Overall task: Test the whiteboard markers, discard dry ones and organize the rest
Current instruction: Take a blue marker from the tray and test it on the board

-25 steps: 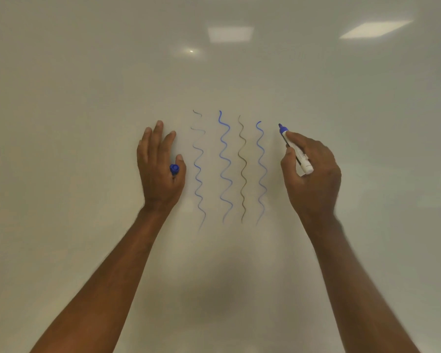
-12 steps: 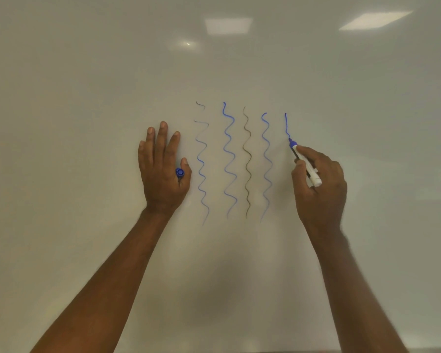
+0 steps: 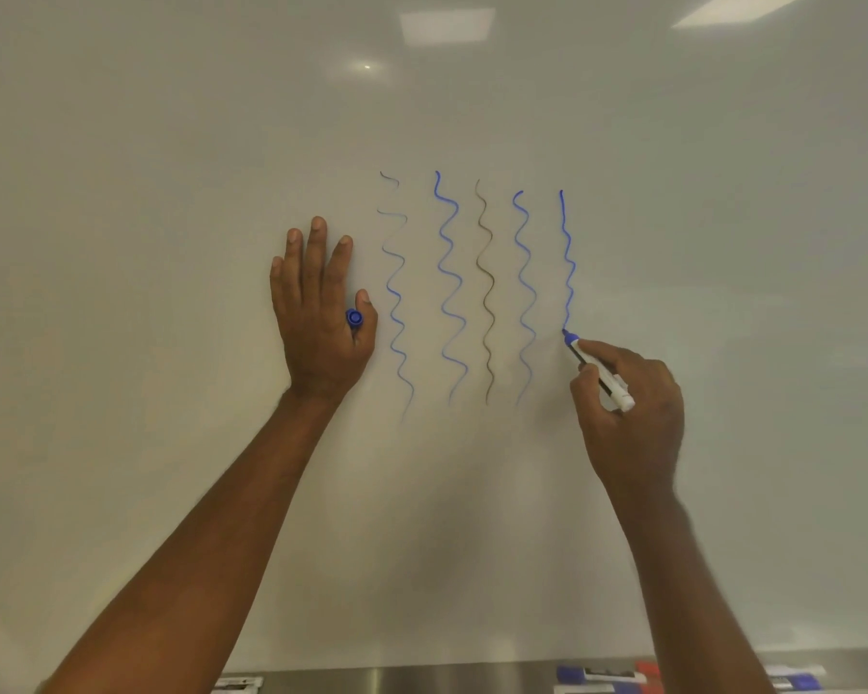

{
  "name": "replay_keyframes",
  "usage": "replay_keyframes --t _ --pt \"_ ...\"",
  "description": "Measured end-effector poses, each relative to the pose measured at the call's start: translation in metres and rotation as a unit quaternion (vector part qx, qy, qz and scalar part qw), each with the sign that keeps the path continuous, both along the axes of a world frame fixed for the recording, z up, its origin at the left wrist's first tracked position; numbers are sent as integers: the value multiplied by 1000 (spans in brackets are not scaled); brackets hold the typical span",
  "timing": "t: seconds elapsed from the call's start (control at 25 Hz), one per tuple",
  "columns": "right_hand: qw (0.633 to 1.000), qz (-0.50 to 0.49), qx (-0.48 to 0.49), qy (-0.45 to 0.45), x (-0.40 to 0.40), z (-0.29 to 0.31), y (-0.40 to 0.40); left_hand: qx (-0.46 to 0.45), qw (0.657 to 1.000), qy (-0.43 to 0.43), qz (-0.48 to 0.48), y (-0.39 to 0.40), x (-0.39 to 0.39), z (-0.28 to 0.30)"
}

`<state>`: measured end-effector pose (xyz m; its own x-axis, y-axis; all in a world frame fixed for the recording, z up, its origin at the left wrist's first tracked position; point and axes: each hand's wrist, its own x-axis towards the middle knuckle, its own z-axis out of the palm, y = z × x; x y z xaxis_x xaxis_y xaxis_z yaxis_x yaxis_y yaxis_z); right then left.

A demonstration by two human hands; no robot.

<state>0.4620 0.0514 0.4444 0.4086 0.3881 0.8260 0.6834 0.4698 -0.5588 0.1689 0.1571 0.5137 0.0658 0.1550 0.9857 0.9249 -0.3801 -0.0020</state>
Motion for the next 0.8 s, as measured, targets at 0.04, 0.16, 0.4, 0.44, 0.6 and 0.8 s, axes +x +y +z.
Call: replay_keyframes --t 0.04,0.16,0.4,0.44,0.6,0.8 --pt "1000 -2 -7 0 0 -6 -2 -1 1000 0 2 0 0 0" --pt "999 -25 -30 -11 -2 -22 -6 -4 1000 4 7 1 -1 0" --pt "985 -31 -148 -81 -4 -37 -28 -12 1000 3 12 0 -1 -1" --pt "980 -19 -174 -93 -6 -41 -32 -17 1000 1 13 0 -1 -1" --pt "972 47 -213 -84 -16 -60 -49 -47 999 -21 -16 -7 6 -3" --pt "956 149 -253 27 -18 -87 -72 -74 963 -170 -198 -56 36 -34"
